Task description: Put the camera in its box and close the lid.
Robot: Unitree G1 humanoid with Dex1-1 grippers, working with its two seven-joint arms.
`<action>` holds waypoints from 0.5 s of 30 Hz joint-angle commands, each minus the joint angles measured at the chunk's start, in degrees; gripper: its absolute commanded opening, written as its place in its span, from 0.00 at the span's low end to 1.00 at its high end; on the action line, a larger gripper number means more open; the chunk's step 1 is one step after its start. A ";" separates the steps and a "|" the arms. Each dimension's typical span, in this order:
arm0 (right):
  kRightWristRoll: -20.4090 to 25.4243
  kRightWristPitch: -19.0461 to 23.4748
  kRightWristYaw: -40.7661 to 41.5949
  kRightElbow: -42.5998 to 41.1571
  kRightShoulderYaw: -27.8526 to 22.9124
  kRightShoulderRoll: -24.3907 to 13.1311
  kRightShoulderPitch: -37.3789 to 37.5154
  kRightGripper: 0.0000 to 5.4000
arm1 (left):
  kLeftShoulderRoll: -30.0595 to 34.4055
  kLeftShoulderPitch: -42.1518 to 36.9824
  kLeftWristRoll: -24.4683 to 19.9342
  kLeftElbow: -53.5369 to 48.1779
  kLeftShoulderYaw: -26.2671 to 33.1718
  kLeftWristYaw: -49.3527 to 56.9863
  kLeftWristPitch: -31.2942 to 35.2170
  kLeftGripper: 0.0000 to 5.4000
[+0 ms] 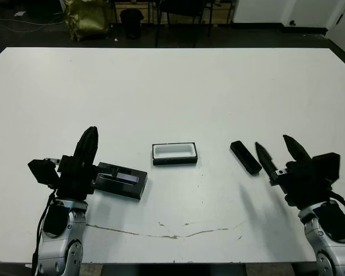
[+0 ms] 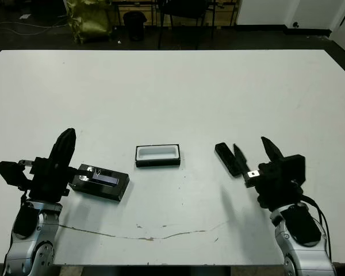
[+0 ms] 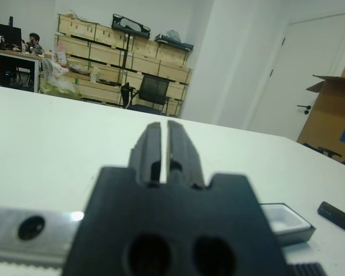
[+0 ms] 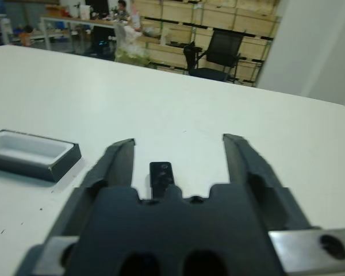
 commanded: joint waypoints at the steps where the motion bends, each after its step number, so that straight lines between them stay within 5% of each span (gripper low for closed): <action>1: 0.53 1.76 1.41 2.04 0.68 -0.99 -0.50 0.76 | 0.09 -0.17 -0.19 0.85 0.08 -0.26 0.91 0.00; 7: -0.03 2.97 1.70 2.86 1.31 -1.26 -1.19 1.00 | 0.11 -0.15 0.19 0.81 0.09 -0.20 0.70 0.00; 15: -0.41 3.62 1.30 4.74 1.90 -0.91 -1.86 1.00 | 0.12 -0.51 0.65 1.70 0.12 -0.65 -0.71 0.00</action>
